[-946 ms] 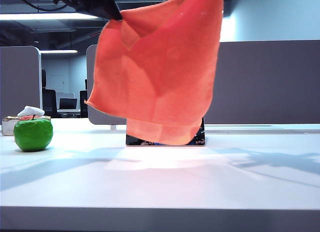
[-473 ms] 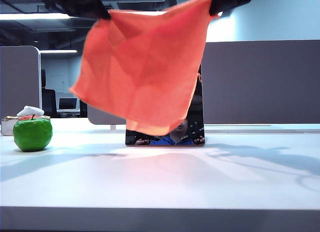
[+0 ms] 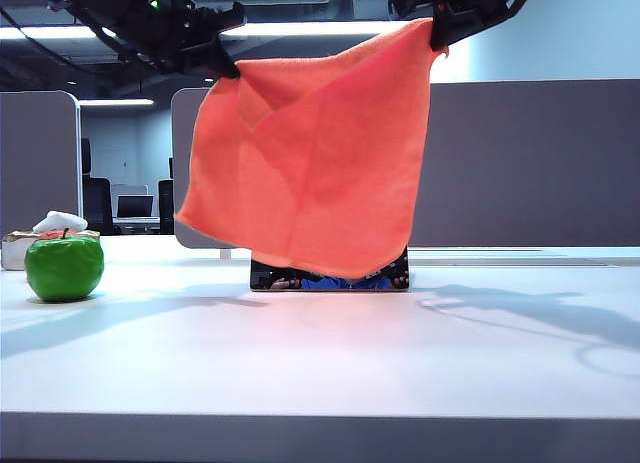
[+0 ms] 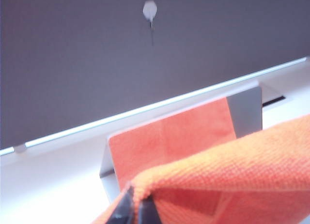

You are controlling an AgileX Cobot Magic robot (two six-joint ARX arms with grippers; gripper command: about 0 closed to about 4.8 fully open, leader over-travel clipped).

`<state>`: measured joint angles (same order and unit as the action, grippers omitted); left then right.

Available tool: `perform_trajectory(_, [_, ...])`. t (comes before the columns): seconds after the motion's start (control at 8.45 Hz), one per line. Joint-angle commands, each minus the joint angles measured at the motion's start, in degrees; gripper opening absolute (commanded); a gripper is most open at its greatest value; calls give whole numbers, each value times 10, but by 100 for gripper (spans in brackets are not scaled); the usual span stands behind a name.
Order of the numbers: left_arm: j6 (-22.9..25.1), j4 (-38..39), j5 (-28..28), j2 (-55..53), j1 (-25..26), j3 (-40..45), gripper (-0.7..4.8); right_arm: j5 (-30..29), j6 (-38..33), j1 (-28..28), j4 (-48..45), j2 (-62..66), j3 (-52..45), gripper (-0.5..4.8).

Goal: Pick up the cloth from the table and use it to cover the mirror.

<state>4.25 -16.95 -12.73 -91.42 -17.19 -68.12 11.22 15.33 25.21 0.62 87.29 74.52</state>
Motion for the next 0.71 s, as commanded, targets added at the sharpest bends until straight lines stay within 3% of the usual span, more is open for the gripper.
perform_trajectory(0.12, [-2, -19, 16, -49, 1, -74, -6, 32, 1, -23, -57, 42, 30, -7])
perform_trajectory(0.71, [-2, -68, 40, -97, 1, -83, -5, 17, 2, -35, -125, 82, 43, -7])
